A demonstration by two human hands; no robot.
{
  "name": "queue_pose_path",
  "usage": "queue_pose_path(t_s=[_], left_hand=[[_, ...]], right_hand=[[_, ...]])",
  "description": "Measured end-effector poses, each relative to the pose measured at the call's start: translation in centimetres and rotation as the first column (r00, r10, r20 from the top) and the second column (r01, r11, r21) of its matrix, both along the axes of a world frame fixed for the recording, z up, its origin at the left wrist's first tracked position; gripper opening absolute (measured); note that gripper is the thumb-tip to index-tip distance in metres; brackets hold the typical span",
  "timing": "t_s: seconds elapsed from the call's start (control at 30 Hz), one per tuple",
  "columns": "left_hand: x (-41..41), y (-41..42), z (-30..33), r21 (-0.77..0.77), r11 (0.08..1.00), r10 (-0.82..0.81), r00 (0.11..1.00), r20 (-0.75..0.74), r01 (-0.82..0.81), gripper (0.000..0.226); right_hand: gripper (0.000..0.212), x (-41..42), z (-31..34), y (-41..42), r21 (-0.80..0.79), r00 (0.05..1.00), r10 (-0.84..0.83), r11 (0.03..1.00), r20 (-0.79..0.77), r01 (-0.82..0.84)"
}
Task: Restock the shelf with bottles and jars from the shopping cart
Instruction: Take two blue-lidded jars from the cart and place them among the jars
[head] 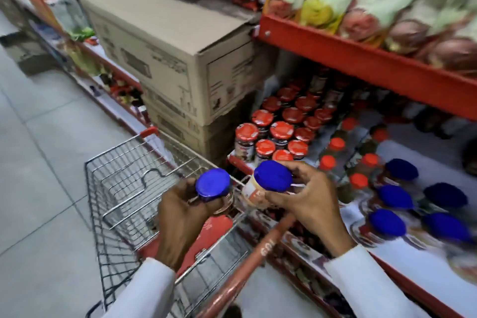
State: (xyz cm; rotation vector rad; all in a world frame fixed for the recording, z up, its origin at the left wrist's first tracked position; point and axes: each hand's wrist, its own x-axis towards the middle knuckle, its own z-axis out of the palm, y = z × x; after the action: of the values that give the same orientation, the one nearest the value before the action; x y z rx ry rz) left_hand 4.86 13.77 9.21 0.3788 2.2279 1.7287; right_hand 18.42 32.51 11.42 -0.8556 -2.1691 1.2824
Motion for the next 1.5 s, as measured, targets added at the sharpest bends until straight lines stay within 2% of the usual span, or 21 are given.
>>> queue_pose_path(t_s=[0.23, 0.43, 0.6, 0.7, 0.8, 0.9, 1.07, 1.33, 1.43, 1.5], left_hand=[[10.7, 8.7, 5.5, 0.178, 0.931, -0.313, 0.948, -0.065, 0.32, 0.055], [20.7, 16.2, 5.3, 0.113, 0.824, -0.545, 0.831, -0.11, 0.555, 0.043], [28.2, 21.8, 2.7, 0.016, 0.759, -0.65, 0.759, -0.043, 0.651, 0.045], [30.9, 24.0, 0.4, -0.048, 0.769, -0.639, 0.768, -0.051, 0.637, 0.04], [32.8, 25.7, -1.7, -0.197, 0.755, -0.652, 0.748, -0.123, 0.625, 0.035], [33.9, 26.8, -2.7, -0.259, 0.731, -0.67, 0.736, -0.096, 0.632, 0.045], [34.3, 27.6, -3.7, -0.276, 0.714, -0.683, 0.727, -0.069, 0.644, 0.056], [32.9, 27.2, -4.8, -0.247, 0.68, -0.721, 0.691, -0.054, 0.69, 0.053], [32.3, 26.6, -5.1, -0.198, 0.695, -0.709, 0.704, -0.036, 0.691, 0.052], [31.8, 26.2, -5.1, -0.186, 0.709, -0.696, 0.718, -0.023, 0.681, 0.053]], right_hand=[[0.055, 16.8, 3.9, 3.7, 0.009, 0.947, -0.272, 0.961, -0.171, 0.278], [0.051, 28.9, 2.3, 6.1, -0.048, 0.821, -0.517, 0.852, -0.245, 0.522], [0.056, 34.8, -1.5, 7.8, -0.112, 0.694, -0.689, 0.722, -0.21, 0.683], [0.059, 35.9, -4.0, 8.8, -0.103, 0.65, -0.744, 0.666, -0.156, 0.739], [0.061, 36.3, -5.4, 9.6, -0.083, 0.633, -0.767, 0.641, -0.105, 0.763], [0.061, 36.4, -6.2, 10.2, -0.037, 0.655, -0.754, 0.656, -0.034, 0.754], [0.054, 36.2, -6.9, 10.7, -0.04, 0.652, -0.758, 0.651, 0.017, 0.758], [0.054, 35.6, -6.8, 10.2, -0.004, 0.65, -0.759, 0.65, 0.048, 0.76], [0.056, 35.3, -6.4, 9.2, 0.136, 0.62, -0.782, 0.622, 0.062, 0.771], [0.048, 34.4, -5.6, 8.6, 0.244, 0.651, -0.758, 0.638, 0.03, 0.731]])
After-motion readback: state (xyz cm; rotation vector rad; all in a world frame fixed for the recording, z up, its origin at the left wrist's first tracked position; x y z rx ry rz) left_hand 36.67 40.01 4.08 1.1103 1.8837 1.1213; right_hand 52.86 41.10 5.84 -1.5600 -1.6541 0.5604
